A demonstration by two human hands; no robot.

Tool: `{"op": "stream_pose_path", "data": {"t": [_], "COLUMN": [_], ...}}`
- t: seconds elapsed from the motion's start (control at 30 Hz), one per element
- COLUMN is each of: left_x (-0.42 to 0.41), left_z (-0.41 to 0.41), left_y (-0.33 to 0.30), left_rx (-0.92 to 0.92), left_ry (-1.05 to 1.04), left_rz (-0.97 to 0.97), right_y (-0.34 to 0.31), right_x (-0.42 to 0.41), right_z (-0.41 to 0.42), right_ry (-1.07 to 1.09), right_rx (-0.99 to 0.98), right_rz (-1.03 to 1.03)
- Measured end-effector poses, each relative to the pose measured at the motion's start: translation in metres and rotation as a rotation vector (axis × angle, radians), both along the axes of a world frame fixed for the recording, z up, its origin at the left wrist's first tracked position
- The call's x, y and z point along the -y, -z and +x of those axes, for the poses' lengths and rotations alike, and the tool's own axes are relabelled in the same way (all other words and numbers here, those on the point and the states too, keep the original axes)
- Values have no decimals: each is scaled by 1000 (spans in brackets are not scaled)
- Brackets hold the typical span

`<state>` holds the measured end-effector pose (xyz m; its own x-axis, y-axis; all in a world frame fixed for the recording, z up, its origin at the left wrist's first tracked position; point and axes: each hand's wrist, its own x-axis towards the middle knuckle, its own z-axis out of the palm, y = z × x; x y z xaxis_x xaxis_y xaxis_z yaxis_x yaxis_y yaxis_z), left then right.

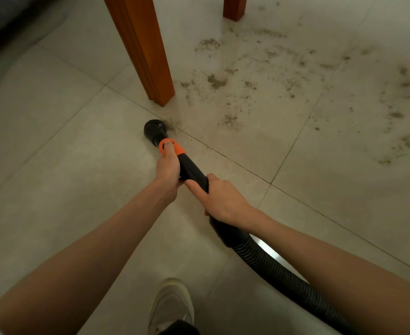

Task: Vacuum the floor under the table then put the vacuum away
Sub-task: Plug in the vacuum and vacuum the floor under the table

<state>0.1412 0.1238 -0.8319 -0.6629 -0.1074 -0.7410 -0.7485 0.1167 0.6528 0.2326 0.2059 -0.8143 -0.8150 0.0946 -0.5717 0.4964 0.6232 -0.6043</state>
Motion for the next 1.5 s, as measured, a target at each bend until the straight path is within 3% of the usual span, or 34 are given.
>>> {"op": "stream_pose_path", "data": {"t": [0.5, 0.93, 1.5], "left_x": [-6, -14, -30], "left_z": [-17, 5, 53], "left_y": [-6, -8, -12], "left_rx": [-14, -5, 9], "left_ry": [87, 192, 238], "left_rz": [-6, -48, 2], "right_y": [6, 1, -8], "right_x": [-3, -9, -25], "right_z": [-13, 15, 66], "right_ry": [59, 133, 132], "right_rx": [-34, 9, 20], "right_rz": [-16, -149, -73]}}
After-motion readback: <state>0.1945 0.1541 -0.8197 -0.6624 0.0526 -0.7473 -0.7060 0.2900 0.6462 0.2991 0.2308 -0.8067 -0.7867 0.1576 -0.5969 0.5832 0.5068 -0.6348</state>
